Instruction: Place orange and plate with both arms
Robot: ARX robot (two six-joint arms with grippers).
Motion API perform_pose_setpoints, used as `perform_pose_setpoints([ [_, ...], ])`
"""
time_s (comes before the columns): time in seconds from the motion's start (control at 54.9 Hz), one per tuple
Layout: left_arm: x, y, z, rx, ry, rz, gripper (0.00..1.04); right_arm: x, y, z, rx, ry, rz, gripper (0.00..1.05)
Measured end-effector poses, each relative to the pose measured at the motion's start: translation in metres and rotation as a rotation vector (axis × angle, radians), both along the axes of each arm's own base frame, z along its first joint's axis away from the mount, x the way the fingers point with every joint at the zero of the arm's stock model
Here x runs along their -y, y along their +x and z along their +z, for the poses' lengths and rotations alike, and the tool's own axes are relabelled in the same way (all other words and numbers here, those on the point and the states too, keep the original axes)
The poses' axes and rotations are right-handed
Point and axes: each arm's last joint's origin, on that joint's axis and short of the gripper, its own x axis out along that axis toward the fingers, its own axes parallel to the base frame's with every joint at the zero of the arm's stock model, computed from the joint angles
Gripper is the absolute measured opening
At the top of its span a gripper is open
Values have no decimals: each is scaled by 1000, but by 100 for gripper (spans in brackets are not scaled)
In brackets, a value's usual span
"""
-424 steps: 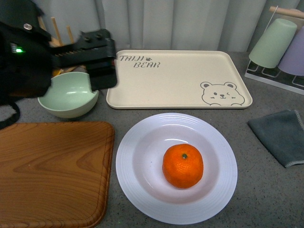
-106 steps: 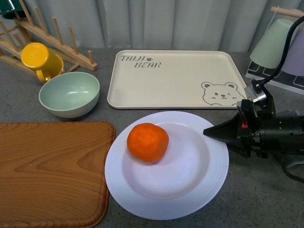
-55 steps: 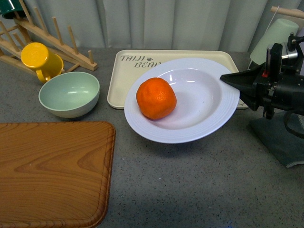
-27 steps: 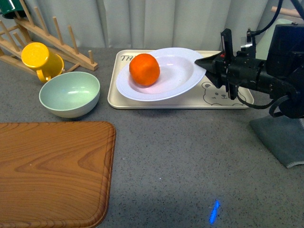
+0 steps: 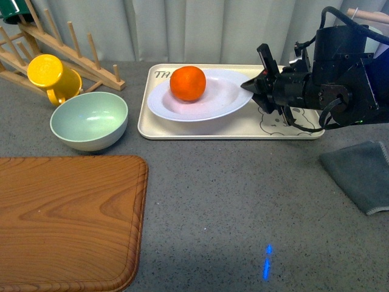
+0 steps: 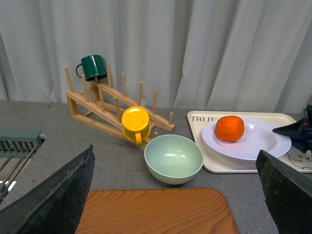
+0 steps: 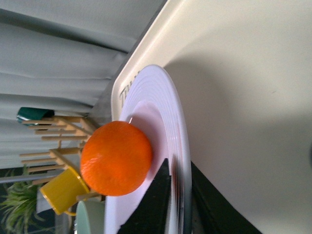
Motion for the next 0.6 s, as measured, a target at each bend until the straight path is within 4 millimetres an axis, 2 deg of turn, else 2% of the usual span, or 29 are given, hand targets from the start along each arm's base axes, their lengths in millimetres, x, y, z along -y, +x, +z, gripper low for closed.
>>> perform_pose_setpoints([
  [0.146, 0, 0, 0, 0, 0, 0, 98, 9, -6, -3, 6, -63, -9, 33],
  [0.219, 0, 0, 0, 0, 0, 0, 98, 18, -12, 2, 16, -94, -24, 47],
  [0.255, 0, 0, 0, 0, 0, 0, 98, 23, -16, 10, 34, -112, -36, 56],
  [0.401, 0, 0, 0, 0, 0, 0, 98, 37, -26, 43, 107, -177, -70, 77],
  [0.528, 0, 0, 0, 0, 0, 0, 98, 50, -47, 79, 208, -321, -135, 97],
  [0.601, 0, 0, 0, 0, 0, 0, 98, 57, -62, 94, 257, -394, -159, 96],
])
